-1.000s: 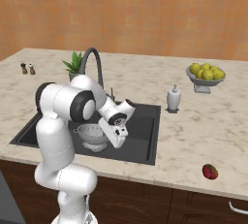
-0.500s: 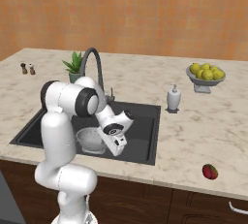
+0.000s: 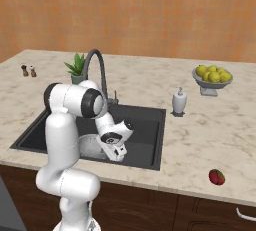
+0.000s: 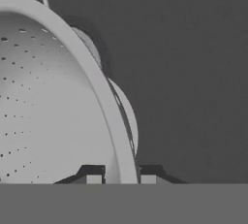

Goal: Put the colander in the sink, put the orange, mango in the colander, and turn on the sink faucet and pour water over the colander.

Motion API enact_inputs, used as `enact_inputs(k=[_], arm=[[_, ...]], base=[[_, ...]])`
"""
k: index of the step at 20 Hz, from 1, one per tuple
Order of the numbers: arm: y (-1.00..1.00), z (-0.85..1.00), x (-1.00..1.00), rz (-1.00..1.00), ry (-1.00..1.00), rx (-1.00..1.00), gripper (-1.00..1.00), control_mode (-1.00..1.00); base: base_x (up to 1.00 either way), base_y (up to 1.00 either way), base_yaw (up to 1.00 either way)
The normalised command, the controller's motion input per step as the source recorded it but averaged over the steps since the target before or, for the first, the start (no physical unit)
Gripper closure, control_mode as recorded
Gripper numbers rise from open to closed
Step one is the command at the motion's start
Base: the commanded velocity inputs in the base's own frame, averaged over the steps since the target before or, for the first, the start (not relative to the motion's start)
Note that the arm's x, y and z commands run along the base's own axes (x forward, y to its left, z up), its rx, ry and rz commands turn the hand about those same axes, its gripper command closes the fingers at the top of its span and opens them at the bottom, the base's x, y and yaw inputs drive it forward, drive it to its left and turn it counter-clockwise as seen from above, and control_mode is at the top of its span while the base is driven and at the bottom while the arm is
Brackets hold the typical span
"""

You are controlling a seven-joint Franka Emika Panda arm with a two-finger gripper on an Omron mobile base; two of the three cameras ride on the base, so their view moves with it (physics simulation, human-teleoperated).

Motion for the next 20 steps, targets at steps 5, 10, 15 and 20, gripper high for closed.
enact_inputs(k=[5, 10, 15, 20], arm=[[0.01, -0.13, -0.23, 0.00, -0.13, -0.06, 1.00, -1.00], [0.00, -0.05, -0.16, 0.00, -0.10, -0.11, 1.00, -1.00], [0.00, -0.02, -0.07, 0.00, -0.07, -0.09, -1.00, -1.00], [-0.05, 0.21, 0.00, 0.00, -0.11, -0.03, -1.00, -1.00]], base=[[0.00, 0.00, 0.00], [0.00, 0.00, 0.00], [0.00, 0.00, 0.00], [0.00, 0.00, 0.00]])
